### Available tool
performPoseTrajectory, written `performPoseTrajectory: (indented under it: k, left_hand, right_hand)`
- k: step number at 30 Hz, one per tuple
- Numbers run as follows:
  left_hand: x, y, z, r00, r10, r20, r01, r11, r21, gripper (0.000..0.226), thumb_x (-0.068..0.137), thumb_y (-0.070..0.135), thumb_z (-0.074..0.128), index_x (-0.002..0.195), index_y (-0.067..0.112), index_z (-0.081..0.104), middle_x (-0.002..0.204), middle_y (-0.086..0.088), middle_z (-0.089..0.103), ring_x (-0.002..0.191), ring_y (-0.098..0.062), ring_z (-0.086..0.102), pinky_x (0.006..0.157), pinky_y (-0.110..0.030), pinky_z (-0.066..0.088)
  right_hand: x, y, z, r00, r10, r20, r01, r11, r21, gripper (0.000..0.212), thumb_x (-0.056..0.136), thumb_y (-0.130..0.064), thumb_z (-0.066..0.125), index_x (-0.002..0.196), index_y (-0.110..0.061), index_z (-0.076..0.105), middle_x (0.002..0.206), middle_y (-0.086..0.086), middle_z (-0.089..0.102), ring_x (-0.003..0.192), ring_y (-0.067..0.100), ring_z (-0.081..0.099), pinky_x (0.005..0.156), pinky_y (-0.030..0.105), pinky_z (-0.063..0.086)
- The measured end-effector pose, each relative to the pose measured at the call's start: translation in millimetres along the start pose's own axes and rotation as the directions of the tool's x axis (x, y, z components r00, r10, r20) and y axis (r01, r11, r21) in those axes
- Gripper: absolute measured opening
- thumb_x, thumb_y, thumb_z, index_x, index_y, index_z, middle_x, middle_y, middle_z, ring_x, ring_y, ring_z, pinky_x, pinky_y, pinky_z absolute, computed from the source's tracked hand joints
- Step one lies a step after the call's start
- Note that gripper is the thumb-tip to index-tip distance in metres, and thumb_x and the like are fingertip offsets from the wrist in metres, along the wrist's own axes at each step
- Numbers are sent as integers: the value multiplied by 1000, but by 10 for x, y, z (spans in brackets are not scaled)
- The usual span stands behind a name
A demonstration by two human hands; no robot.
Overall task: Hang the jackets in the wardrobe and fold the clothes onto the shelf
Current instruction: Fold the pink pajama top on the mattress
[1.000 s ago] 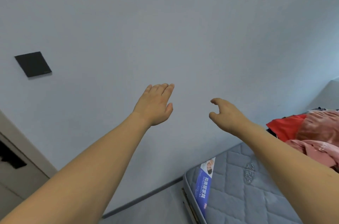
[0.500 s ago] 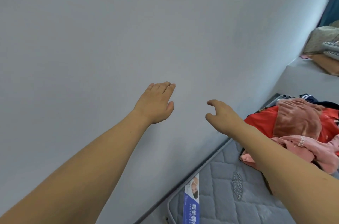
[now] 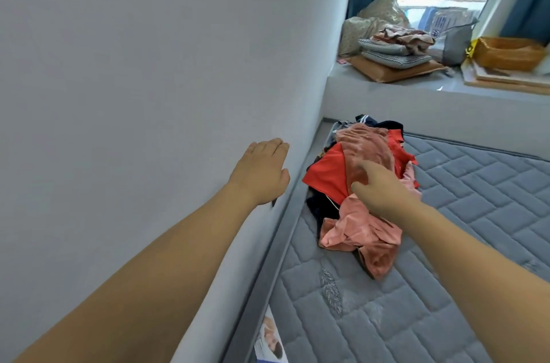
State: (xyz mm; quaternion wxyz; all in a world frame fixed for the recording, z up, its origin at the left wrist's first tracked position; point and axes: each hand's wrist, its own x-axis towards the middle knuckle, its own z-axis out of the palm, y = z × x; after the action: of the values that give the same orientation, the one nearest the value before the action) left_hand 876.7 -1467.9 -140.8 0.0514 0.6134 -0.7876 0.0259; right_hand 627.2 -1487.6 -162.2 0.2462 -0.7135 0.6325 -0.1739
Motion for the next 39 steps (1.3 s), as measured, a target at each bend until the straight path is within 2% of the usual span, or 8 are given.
performPoseTrajectory:
  k: [7,11,15,21,25,30,34,39]
  left_hand:
    - [578,421,391,994,90,66,-90,996,3,57,99,27,43,153,11,30,159,-7,29,142,-26,30,118,-35,17]
    - [925,604,675,989,81,124,-79,997,-20,57,100,27,43,153,10,31,159,-8,29,144,-25,29,118,-34,18]
    - [1283,803,1024,975,126,185,-118,992,-53,54,99,24,45,150,8,36,154,-8,37,138,-26,36,114,-32,23]
    - [2114,1087,1980,941,201,272,-150,969,-199,56,98,23,47,150,9,36,154,-8,37,137,-28,37,112,-36,30]
    - [2860,1293,3045,914,248,321,-136,933,-333,59,95,23,50,151,12,33,155,-8,34,140,-28,33,113,-39,32]
    - [3476,1620,4630,902,255,347,-27,839,-544,61,91,23,53,149,23,33,148,-7,42,133,-33,42,108,-37,36]
    - [3516,1691,5806,846,321,425,-192,928,-320,57,94,39,51,148,34,34,150,-7,32,131,-36,31,111,-47,32]
    - [3357,1587,6608,910,395,124,-371,911,-180,50,92,56,44,138,36,46,139,-8,34,122,-30,26,104,-51,26]
  right_hand:
    - [217,990,-40,986,164,-25,-159,978,136,50,90,-24,56,139,-16,49,141,6,53,128,23,48,94,24,33]
    - [313,1519,-30,978,201,-62,-180,953,243,32,84,-12,56,110,-30,60,106,-13,62,103,11,54,70,-2,33]
    - [436,1934,119,955,297,-29,-278,921,271,53,84,-16,55,136,-18,52,137,3,56,118,21,54,86,22,35]
    - [859,2639,537,914,405,-32,-383,885,263,44,84,-19,51,129,-18,53,131,5,57,115,26,57,96,42,48]
    - [1373,3245,1065,881,458,-117,-409,863,297,26,88,-28,50,113,-23,53,120,2,59,98,21,57,85,39,49]
    - [2118,4135,1971,836,528,-150,-471,830,298,59,84,-16,52,141,-25,39,137,10,49,120,35,51,98,44,45]
    - [2491,4769,2729,814,574,-94,-547,810,210,68,95,-42,52,153,-37,18,150,14,31,133,39,36,110,50,33]
    - [2476,5173,3504,758,475,-446,-517,855,31,52,97,-52,41,138,-22,51,135,17,48,119,38,46,100,47,34]
